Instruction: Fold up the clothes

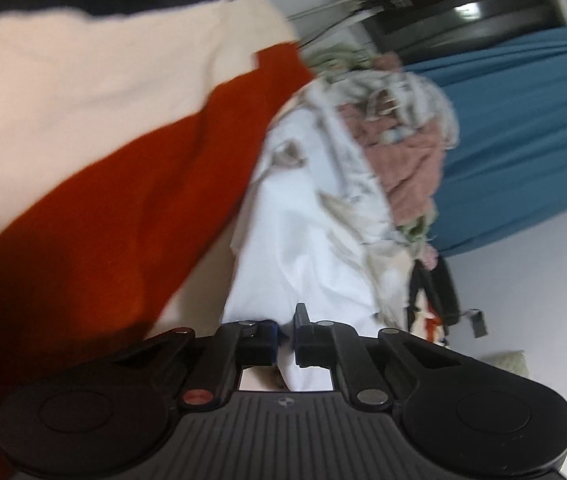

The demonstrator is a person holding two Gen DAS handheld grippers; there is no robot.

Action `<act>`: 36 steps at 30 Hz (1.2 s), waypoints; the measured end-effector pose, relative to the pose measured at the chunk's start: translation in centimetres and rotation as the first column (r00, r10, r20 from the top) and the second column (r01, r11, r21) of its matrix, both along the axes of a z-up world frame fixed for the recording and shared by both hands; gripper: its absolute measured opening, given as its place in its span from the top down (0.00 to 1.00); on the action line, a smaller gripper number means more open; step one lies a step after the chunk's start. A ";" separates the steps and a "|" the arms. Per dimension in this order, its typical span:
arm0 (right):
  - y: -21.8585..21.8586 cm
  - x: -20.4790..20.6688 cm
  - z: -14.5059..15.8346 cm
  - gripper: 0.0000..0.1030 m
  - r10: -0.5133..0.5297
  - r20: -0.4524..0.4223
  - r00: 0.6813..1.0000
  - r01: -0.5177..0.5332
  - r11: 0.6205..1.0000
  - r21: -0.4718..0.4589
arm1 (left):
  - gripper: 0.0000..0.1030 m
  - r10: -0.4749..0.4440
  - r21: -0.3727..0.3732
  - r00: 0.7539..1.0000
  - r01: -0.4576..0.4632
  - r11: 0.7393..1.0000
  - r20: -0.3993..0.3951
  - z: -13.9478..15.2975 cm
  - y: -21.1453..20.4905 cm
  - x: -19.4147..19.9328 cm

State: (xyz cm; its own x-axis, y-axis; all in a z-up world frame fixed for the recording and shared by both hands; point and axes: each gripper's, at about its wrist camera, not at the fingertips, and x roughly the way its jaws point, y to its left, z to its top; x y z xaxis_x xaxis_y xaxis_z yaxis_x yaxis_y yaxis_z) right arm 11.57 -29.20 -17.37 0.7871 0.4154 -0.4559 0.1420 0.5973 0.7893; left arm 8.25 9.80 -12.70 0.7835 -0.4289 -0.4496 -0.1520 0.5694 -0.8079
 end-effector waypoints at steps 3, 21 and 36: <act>0.2 -1.0 1.1 0.91 0.001 0.028 1.000 0.001 0.998 -0.057 | 0.95 -0.022 0.051 0.997 0.018 0.999 0.074 1.9 -0.3 -1.6; 0.1 -21.5 6.8 0.92 -0.028 0.298 0.954 0.079 0.984 -0.159 | 0.97 -0.075 0.076 0.948 0.054 0.996 0.311 7.5 -0.3 -20.7; 0.2 -11.0 11.6 0.91 -0.063 0.312 0.948 0.098 0.990 -0.099 | 0.96 -0.012 0.168 0.980 -0.022 0.986 0.196 14.0 -1.8 -7.0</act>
State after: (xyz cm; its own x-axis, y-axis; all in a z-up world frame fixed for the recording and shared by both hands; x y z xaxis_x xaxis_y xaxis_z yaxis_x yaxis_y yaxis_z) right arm 0.59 -28.95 -5.75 0.9250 0.3050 -0.2268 -0.0454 0.6811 0.7308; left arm 1.27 8.04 1.35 0.8654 -0.3558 -0.3528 -0.0037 0.6996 -0.7145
